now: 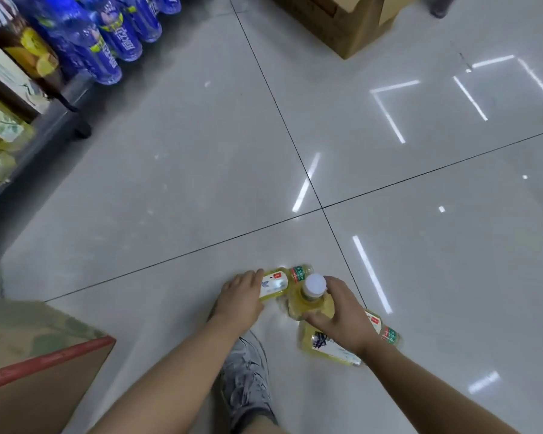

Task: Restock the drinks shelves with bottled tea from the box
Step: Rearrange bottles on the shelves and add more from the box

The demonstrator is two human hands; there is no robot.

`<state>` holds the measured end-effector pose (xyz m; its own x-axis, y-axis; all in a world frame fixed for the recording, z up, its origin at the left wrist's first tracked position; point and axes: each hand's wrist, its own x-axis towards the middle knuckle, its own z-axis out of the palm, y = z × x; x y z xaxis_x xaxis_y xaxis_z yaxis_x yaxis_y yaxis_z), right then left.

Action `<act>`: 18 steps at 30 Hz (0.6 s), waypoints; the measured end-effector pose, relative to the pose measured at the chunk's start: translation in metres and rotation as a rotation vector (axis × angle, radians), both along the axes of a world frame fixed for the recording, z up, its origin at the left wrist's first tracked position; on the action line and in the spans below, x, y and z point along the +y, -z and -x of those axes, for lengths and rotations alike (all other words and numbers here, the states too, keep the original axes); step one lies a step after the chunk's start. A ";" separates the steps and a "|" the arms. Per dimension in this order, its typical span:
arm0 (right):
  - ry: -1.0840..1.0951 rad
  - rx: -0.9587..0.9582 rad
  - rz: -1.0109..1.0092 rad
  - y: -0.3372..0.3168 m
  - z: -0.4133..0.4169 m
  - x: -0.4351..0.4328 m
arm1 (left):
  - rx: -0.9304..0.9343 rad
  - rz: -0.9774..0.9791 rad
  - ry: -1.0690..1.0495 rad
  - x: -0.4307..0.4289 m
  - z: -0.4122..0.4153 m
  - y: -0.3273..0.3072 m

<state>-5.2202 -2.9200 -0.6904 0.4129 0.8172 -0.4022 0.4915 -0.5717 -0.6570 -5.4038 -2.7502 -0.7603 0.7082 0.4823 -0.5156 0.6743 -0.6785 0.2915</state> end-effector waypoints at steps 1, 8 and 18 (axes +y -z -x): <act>0.017 0.013 -0.001 0.004 0.006 0.005 | 0.017 -0.008 -0.002 -0.001 -0.001 0.008; 0.330 0.133 0.081 0.030 0.024 0.061 | 0.014 0.107 -0.225 0.010 -0.004 0.030; 0.297 0.353 -0.103 -0.057 0.043 0.141 | -0.235 0.169 -0.725 0.070 0.046 -0.088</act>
<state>-5.2634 -2.7790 -0.6330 0.4873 0.7272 -0.4835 0.0525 -0.5771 -0.8150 -5.4499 -2.6798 -0.6719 0.3457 0.7947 -0.4989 0.8400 -0.0251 0.5421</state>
